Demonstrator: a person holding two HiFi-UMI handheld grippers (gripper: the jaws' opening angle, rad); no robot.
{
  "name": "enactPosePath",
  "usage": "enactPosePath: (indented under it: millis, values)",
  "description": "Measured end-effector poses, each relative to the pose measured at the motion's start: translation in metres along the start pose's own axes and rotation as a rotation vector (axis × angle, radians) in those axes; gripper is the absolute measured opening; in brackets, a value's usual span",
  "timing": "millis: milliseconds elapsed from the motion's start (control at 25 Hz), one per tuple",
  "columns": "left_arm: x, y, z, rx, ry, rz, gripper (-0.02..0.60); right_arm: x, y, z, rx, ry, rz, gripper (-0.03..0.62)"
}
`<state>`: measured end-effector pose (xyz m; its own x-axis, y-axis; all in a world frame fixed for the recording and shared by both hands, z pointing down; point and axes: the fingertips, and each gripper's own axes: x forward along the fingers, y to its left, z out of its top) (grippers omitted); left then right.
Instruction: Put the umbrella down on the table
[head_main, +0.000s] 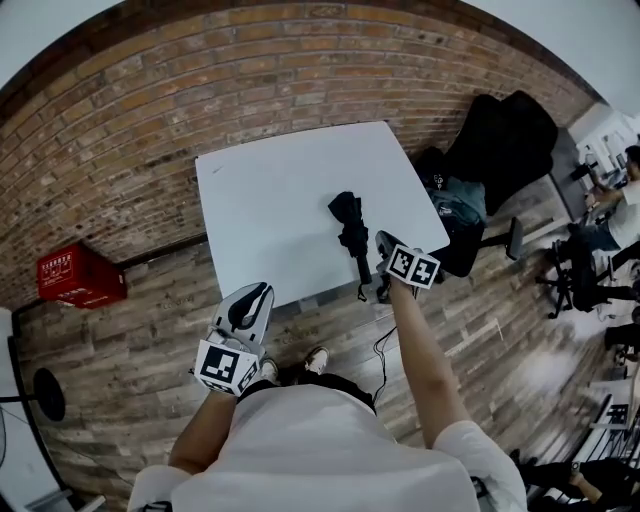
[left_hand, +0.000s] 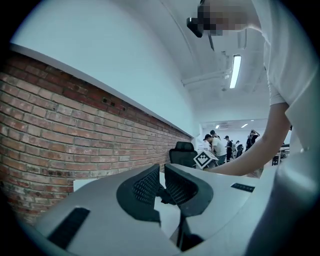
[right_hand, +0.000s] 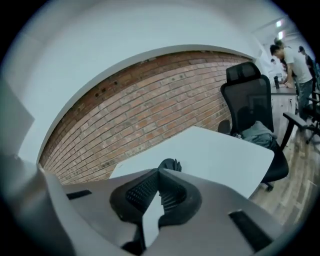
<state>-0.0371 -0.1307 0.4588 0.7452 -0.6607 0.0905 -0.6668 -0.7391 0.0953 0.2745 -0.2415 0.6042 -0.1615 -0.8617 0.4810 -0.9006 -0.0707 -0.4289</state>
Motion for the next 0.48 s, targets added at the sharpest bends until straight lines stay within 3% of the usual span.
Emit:
enactPosePath:
  millis: [160,480]
  values:
    - [0.001,0.0,0.0,0.005,-0.005,-0.035,0.049,-0.034,0.003,0.028,-0.042,-0.105,-0.035,0.018]
    - [0.003,0.008,0.017,0.05,-0.033,-0.083,0.049,-0.115,0.046,0.081,-0.247,-0.283,-0.058,0.018]
